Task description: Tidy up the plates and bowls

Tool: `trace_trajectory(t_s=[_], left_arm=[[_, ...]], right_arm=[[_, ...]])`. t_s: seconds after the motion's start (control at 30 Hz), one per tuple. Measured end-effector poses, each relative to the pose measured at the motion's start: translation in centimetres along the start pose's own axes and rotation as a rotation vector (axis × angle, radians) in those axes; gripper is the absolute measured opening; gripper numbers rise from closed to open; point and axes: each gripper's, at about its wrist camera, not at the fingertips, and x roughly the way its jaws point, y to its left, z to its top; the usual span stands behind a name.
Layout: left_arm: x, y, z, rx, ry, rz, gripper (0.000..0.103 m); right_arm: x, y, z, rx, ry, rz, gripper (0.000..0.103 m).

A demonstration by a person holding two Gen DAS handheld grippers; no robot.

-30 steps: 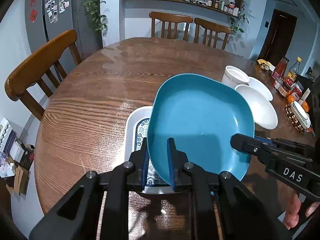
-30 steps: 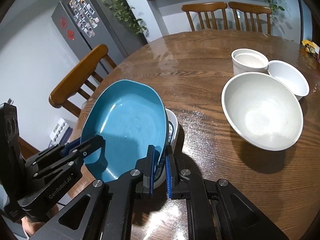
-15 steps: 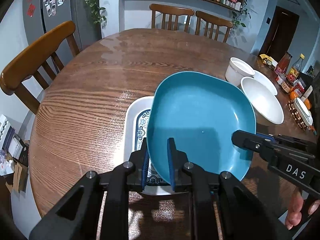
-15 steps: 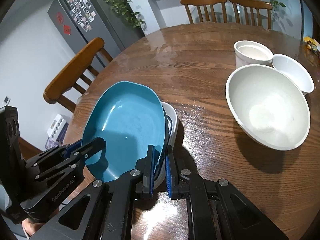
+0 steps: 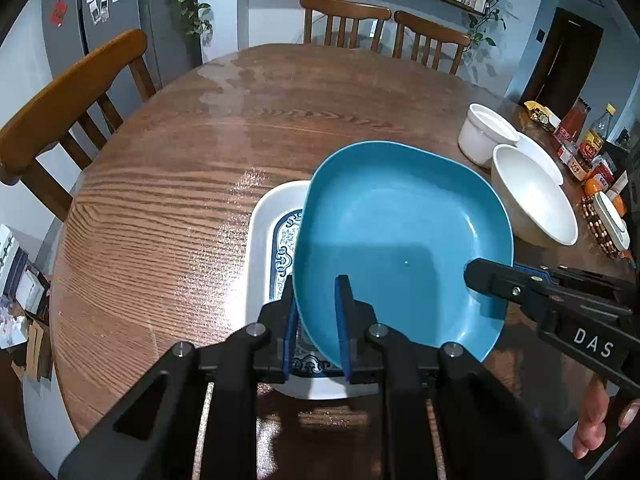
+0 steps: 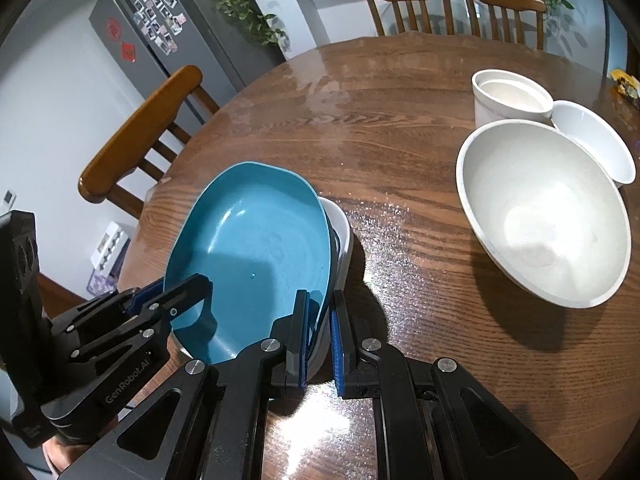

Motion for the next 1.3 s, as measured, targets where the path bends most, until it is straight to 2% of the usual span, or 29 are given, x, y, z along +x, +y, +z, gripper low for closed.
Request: trace_trajectory(t_s=[1.3], left_arm=[[1.5, 1.7, -0.2, -0.035, 0.048, 0.012, 0.017]], right_arm=[[2.7, 1.6, 0.5, -0.046, 0.063, -0.042, 0.012]])
